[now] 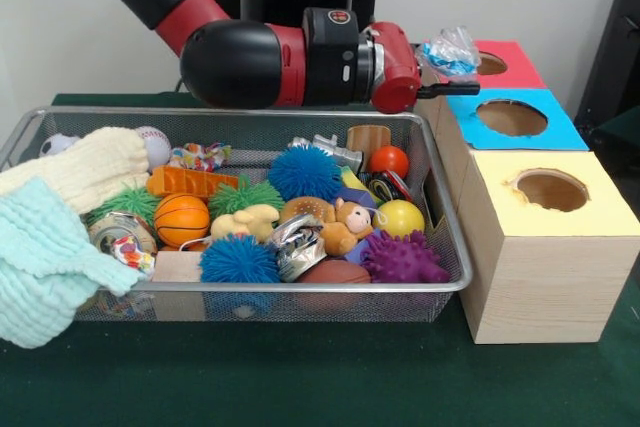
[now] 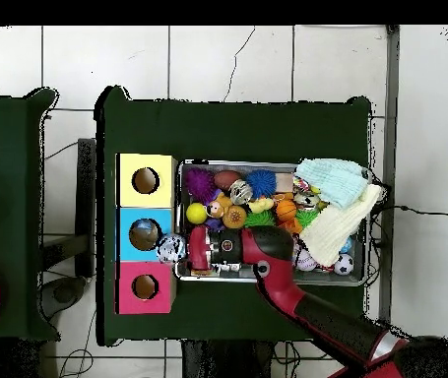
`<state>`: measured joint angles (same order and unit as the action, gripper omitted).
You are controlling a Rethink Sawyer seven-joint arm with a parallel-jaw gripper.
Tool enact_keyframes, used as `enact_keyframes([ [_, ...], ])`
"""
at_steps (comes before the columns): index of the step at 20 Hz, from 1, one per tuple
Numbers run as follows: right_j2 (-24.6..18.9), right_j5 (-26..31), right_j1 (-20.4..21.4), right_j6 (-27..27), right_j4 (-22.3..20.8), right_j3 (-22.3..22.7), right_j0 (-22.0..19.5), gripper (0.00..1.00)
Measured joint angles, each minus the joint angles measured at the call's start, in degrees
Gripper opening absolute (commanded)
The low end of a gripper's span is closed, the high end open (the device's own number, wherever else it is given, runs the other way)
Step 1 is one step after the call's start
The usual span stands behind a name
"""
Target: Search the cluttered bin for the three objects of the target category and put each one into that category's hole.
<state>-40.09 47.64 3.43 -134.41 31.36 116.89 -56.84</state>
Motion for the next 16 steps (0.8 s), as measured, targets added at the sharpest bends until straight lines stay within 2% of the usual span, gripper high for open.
enact_keyframes([
  [16, -2.2, -2.9, -0.5, 0.0, 0.0, 0.0, 2.0, 1.00],
])
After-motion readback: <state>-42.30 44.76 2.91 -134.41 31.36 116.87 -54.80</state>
